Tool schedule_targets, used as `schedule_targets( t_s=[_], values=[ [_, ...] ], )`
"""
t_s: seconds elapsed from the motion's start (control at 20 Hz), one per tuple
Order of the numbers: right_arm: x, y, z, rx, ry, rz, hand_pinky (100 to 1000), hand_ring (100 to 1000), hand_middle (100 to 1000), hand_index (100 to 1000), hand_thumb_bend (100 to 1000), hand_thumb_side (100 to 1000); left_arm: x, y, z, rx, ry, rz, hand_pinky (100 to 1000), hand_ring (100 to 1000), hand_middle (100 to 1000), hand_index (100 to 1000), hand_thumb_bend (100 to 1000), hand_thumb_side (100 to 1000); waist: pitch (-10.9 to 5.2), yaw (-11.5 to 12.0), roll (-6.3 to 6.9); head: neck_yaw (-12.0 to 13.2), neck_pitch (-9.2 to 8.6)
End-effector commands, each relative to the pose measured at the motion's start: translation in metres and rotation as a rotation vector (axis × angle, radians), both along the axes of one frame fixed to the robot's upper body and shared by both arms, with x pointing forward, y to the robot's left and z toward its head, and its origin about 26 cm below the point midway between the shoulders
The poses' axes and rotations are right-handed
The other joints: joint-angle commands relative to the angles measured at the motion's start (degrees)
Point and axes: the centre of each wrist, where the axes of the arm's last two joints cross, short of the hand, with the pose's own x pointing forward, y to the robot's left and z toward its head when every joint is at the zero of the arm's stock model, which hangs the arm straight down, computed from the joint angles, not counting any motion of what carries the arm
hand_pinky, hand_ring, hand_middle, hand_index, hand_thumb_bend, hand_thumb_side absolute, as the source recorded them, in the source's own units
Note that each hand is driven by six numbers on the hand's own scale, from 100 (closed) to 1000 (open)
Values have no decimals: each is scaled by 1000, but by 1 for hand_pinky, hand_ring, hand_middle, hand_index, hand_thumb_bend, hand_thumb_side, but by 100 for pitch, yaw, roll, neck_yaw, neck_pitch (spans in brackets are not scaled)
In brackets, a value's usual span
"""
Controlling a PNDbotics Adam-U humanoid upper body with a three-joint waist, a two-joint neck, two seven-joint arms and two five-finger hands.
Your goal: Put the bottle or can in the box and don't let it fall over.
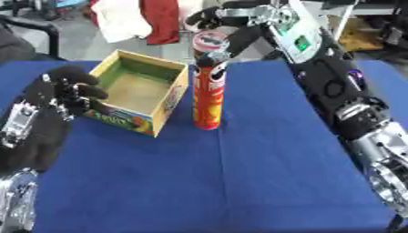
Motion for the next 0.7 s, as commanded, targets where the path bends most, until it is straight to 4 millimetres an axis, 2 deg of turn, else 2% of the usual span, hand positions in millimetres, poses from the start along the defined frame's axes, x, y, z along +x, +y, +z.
schedule_targets(
  t_s=[0.05, 0.4, 0.7],
  values=[
    [3, -7, 12, 2, -45, -53, 992, 985, 959, 1000, 609, 531, 0, -2, 9, -5, -33, -18, 595, 672, 672, 804, 100, 610, -52, 17, 11, -43, -79],
    [7, -15, 2, -16, -25, -110, 950, 960, 939, 1000, 597, 534, 0, -2, 10, -7, -32, -17, 595, 672, 672, 804, 100, 611, -55, 28, 5, -60, -56],
    [7, -13, -3, -11, -5, -103, 829, 863, 895, 1000, 570, 531, 1, -3, 10, -8, -33, -17, 594, 672, 672, 803, 100, 611, -50, 37, 9, -79, -52]
  ],
)
